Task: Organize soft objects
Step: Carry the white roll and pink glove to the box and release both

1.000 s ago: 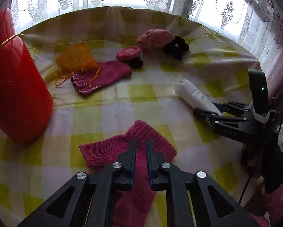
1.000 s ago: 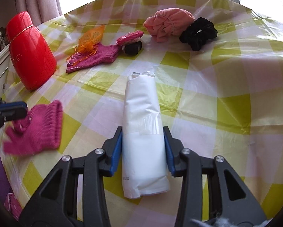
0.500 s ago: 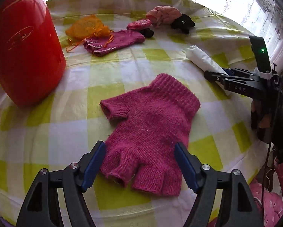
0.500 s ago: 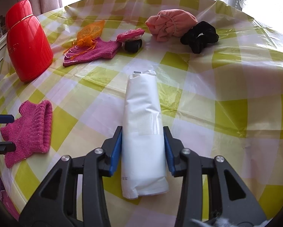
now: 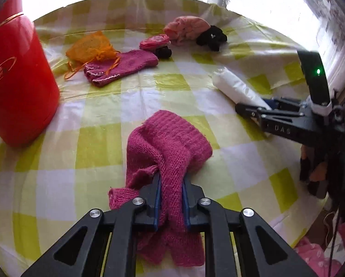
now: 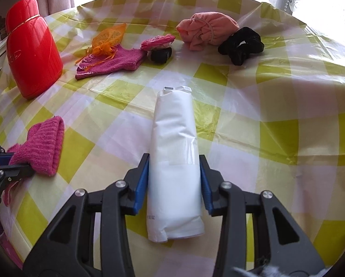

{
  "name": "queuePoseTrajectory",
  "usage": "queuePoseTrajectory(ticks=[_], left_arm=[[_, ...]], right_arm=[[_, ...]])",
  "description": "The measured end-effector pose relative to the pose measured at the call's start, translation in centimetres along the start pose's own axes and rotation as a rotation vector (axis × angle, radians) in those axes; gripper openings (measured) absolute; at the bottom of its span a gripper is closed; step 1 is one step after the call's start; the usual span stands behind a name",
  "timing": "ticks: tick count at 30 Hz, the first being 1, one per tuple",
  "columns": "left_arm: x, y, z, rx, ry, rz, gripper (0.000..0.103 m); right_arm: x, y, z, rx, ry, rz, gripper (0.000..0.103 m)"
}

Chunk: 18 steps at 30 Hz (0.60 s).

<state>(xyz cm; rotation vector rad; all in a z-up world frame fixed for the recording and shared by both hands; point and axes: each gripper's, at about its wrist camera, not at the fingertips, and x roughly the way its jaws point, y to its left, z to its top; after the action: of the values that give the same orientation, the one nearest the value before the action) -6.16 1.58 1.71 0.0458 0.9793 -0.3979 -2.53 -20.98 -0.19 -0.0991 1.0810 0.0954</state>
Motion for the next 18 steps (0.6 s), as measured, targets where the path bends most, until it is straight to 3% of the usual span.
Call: queuePoseTrajectory(ticks=[4, 6, 9, 18], left_arm=[[-4.6, 2.3, -1.1, -0.105, -0.091, -0.032, 0.016], [-6.6, 2.9, -1.2, -0.120, -0.131, 0.007, 0.016], [-8.9, 3.0, -0.6, -0.123, -0.175, 0.047, 0.016], [-13.0, -1.0, 0.1, -0.027, -0.304, 0.152, 0.017]], right_arm=[[-3.2, 0.9, -2.9, 0.168, -0.030, 0.072, 0.044], [-5.2, 2.2, -4.4, 0.189, -0.054, 0.107, 0.044], [-8.1, 3.4, -4.5, 0.186, -0.071, 0.104, 0.044], [-19.7, 6.9, -1.3, 0.061, -0.337, 0.042, 0.044]])
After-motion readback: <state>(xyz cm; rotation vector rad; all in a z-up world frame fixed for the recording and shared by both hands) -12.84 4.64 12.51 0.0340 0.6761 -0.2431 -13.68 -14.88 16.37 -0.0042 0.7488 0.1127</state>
